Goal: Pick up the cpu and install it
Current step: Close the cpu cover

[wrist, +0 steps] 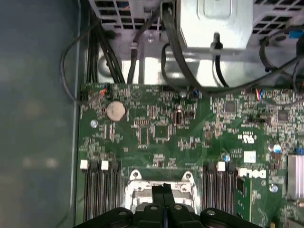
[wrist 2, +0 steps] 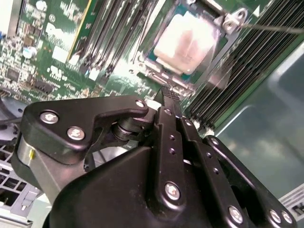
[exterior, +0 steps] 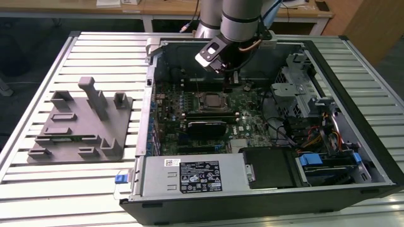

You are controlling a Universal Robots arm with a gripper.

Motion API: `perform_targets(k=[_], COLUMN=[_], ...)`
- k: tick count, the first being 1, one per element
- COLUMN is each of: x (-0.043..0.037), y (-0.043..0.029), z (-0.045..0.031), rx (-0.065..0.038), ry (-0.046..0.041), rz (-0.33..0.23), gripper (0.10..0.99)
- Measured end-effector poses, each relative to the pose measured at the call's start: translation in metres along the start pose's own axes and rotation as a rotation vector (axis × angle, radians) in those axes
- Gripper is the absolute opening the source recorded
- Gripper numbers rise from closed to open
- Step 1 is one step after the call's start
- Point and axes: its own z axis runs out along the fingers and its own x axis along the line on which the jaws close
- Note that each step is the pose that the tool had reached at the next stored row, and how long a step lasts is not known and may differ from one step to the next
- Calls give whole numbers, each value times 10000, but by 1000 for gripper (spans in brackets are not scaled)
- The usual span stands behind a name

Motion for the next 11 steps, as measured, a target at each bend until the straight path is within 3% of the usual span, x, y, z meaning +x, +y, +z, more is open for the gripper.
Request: perform_targets(k=[11], x=[1], y=[-215], z=[-5], rx=[0], ry=[0], rz=[0], gripper=[106])
